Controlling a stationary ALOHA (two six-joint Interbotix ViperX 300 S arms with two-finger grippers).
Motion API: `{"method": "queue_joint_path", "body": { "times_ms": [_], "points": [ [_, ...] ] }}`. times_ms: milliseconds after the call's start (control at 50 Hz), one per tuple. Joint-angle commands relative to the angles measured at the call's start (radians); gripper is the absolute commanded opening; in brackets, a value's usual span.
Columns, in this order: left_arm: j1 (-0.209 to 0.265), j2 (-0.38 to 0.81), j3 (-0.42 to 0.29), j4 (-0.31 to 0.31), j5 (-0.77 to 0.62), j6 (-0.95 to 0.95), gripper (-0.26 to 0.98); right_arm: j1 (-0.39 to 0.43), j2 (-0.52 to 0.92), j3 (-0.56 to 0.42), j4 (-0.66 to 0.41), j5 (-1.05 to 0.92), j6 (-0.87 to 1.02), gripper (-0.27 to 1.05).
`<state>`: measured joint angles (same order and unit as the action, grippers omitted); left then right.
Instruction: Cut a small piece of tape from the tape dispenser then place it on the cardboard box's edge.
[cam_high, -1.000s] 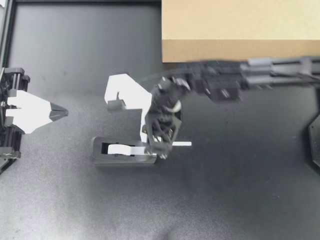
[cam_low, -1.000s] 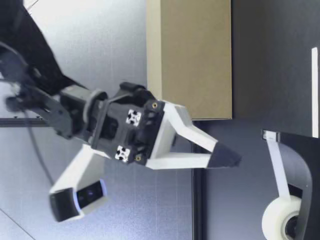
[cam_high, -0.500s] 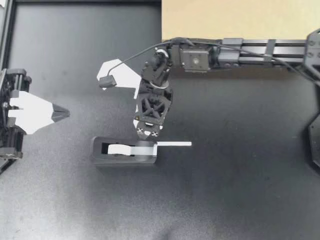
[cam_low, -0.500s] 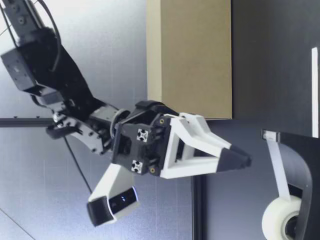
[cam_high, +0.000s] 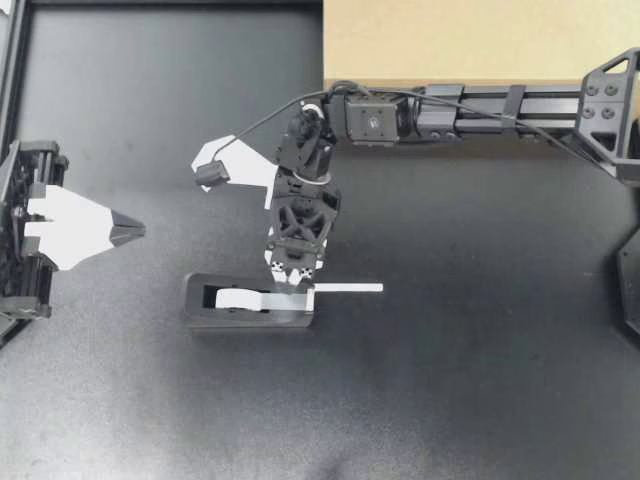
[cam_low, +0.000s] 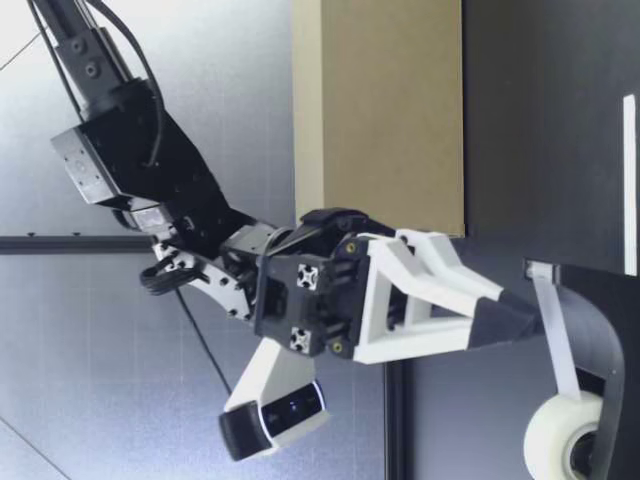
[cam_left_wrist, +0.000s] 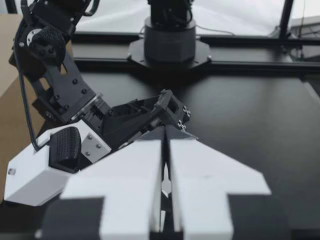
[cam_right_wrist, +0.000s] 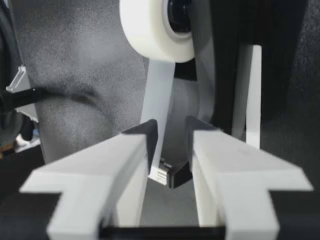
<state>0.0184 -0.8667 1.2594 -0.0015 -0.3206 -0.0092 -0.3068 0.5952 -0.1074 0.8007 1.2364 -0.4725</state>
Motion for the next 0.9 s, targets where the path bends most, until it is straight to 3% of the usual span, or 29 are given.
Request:
{"method": "queue_joint_path", "body": {
  "times_ms": [0,880],
  "points": [
    [0.003,0.005,-0.018,-0.002,-0.009,0.0,-0.12,-0.009,-0.018,-0.026,0.008,0.018,0.003,0.35],
    [0.003,0.005,-0.012,-0.002,-0.009,0.009,-0.12,0.005,-0.002,-0.026,0.057,0.058,0.011,0.33]
  ]
}}
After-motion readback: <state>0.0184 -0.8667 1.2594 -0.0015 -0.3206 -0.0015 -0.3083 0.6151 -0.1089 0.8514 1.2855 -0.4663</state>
